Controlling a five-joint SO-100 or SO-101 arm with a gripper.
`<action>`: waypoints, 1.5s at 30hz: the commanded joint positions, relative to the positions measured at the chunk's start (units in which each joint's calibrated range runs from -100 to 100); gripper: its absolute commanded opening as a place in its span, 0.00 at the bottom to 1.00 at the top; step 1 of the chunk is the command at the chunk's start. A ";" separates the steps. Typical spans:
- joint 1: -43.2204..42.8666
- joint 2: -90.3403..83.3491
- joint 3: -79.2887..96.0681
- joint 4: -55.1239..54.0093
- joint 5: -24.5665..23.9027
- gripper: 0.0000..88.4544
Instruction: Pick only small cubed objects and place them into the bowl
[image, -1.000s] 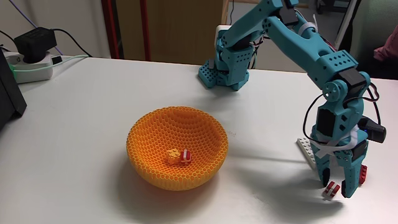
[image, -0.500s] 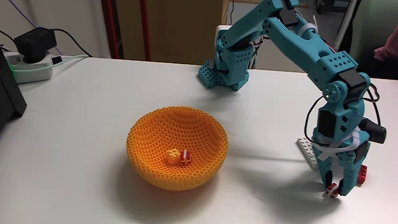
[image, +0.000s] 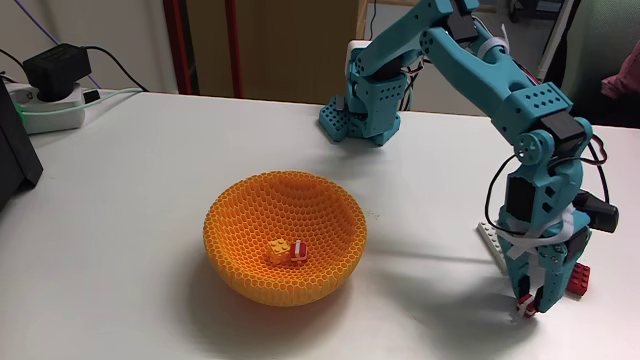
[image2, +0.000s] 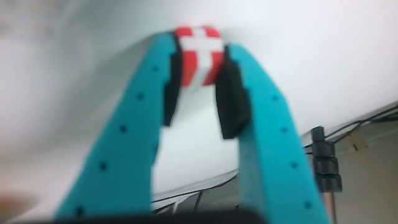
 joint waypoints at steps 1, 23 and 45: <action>2.10 -11.27 2.04 1.61 -0.05 0.03; 53.36 -47.91 41.52 -6.30 8.69 0.08; 50.28 -71.02 39.01 17.68 4.25 0.00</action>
